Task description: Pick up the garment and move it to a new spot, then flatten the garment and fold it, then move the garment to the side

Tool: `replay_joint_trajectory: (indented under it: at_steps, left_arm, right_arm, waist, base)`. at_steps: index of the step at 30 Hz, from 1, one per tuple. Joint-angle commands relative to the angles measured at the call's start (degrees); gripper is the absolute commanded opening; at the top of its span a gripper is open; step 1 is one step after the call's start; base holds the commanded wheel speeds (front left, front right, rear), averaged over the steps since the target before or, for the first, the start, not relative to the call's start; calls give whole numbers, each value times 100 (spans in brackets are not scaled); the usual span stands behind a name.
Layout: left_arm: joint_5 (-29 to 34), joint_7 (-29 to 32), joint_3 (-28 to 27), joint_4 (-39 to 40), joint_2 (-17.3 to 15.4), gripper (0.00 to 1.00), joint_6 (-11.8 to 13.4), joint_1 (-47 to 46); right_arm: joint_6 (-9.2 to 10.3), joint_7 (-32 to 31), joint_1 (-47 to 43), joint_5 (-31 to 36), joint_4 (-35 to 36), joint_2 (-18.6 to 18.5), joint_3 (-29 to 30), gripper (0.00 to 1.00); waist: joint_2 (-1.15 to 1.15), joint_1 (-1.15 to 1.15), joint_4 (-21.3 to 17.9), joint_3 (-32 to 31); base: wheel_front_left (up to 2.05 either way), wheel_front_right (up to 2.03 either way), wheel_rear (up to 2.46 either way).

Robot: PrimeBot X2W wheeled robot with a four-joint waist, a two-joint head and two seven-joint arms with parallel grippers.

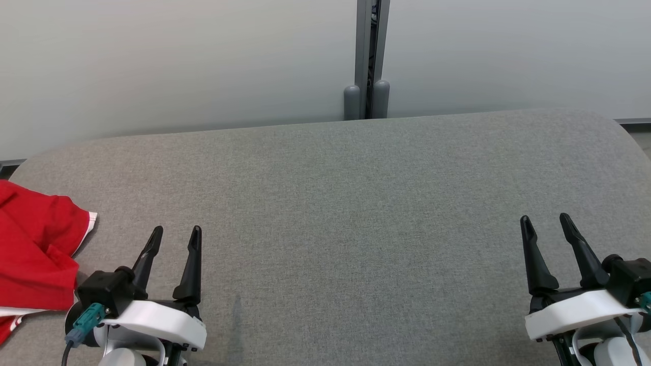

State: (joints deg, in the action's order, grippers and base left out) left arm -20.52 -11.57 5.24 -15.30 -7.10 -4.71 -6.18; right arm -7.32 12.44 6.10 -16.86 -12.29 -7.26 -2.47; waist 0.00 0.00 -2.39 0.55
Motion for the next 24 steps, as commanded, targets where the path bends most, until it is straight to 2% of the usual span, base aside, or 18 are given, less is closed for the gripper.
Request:
replay_joint_trajectory:
  at_steps: [1,14,24]
  left_arm:
    - [113,-44,11,-4,-56,100,21,-112]
    - [452,-221,-41,-261,-41,100,89,-140]
    - [609,-337,-126,-385,23,100,186,-119]
  right_arm:
    - [-26,58,93,115,-16,-33,1,100]
    - [-26,180,136,586,-118,-11,-5,100]
    - [-22,252,168,556,-220,22,-18,100]
  waist:
    - [0,0,0,4]
    - [0,0,-26,49]
    - [0,0,-34,75]
  base:
    - [0,0,0]
    - [0,0,0]
    - [0,0,0]
